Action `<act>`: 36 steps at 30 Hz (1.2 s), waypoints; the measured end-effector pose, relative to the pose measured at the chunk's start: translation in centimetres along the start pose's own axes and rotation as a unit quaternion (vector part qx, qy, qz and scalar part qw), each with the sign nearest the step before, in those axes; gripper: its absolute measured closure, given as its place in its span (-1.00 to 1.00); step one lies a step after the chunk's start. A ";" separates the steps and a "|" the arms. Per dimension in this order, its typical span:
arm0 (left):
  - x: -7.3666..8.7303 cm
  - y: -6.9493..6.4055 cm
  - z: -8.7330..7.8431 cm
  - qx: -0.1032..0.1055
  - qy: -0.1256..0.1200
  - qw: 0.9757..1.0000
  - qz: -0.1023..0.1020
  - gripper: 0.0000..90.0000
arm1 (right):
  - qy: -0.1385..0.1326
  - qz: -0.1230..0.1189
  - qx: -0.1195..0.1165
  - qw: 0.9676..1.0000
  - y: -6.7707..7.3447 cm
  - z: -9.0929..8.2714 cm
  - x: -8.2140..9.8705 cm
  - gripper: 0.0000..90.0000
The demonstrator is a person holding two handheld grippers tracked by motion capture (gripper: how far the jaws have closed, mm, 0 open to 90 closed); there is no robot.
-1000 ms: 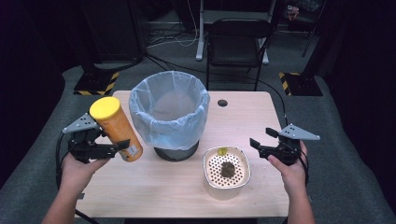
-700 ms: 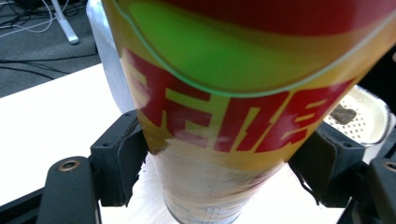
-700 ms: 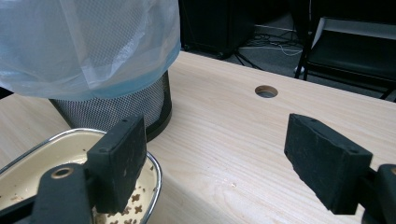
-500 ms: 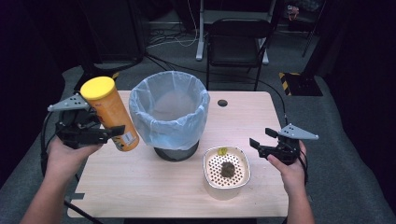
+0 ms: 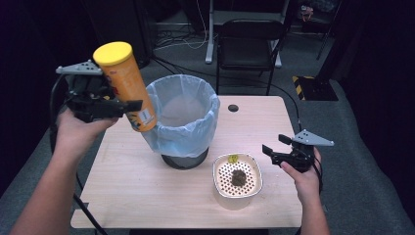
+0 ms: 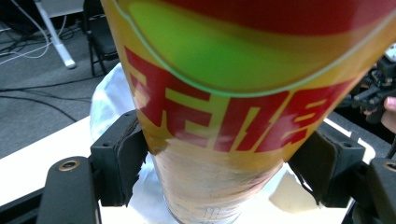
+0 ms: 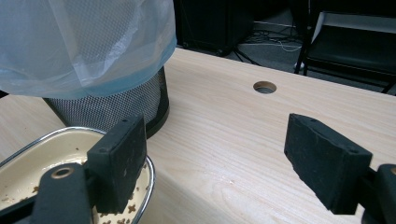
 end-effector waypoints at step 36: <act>2.5 2.2 12.6 -0.021 0.044 0.997 -0.055 -0.72 | 0.006 0.000 -0.001 1.000 -0.3 0.5 0.4 -0.54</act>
Point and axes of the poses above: each handheld gripper's, and its own axes: z roughly forward along the jaws, x roughly out of its underside, y roughly to its left, the point moved 3 cm from there along z, roughly forward along the jaws, and after that the axes turned 5 degrees about z, right-handed, at the moved point
